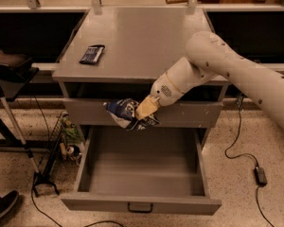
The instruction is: Place blue chip bag into middle drawer
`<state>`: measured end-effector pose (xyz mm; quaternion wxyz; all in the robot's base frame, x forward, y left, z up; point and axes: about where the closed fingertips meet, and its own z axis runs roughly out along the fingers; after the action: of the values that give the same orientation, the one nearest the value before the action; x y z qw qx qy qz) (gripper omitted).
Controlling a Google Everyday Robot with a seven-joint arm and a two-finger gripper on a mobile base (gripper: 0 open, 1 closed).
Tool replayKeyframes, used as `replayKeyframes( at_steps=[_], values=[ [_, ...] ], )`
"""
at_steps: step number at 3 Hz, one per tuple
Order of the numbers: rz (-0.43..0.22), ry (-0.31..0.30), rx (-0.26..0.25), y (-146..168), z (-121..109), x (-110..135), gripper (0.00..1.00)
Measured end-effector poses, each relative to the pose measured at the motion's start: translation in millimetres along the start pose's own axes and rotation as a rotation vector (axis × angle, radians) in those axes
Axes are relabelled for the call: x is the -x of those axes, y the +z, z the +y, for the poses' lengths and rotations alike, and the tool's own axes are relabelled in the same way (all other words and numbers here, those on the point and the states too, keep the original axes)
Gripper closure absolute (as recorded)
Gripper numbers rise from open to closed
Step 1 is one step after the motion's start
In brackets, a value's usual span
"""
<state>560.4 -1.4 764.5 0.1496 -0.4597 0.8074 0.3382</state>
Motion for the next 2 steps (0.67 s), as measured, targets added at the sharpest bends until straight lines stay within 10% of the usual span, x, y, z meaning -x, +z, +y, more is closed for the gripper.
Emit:
replayKeyframes(
  at_steps=[2],
  values=[
    [-0.013,0.104,-0.023,4.2,-14.3,-39.3,1.0]
  ],
)
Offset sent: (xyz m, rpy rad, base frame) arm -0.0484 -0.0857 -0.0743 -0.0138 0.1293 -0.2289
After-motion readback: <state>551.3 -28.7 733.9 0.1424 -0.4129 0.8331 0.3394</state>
